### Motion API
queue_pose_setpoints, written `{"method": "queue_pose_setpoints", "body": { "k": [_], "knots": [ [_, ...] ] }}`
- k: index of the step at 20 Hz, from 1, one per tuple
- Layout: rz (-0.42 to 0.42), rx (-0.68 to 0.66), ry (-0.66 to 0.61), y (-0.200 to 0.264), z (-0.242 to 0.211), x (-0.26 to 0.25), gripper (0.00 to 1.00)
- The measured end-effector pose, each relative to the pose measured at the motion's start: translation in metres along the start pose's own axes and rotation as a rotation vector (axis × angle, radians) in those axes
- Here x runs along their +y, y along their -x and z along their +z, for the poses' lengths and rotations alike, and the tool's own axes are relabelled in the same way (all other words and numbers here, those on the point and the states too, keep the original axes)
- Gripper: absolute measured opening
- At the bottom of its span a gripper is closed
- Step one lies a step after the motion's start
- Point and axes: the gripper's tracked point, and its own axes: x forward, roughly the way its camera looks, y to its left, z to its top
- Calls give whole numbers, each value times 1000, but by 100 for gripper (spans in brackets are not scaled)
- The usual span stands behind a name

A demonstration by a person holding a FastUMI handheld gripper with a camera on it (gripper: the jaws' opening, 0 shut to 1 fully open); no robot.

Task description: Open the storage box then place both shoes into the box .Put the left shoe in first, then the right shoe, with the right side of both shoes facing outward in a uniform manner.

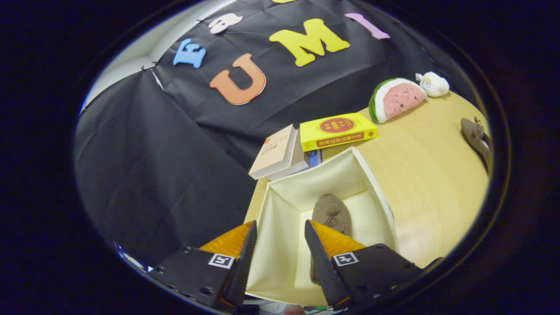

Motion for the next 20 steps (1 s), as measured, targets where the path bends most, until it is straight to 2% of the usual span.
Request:
{"method": "queue_pose_setpoints", "body": {
  "k": [2,7,9,10,14,17,20],
  "knots": [
    [-7,-29,63,9,9,-6,77],
    [-27,-140,245,48,41,-29,79],
    [-43,-211,317,71,63,-42,94],
    [-54,-249,348,86,73,-51,96],
    [-105,-322,452,135,112,-96,96],
    [-113,-310,500,165,128,-137,96],
    [-156,-296,552,193,152,-187,96]
  ]
}}
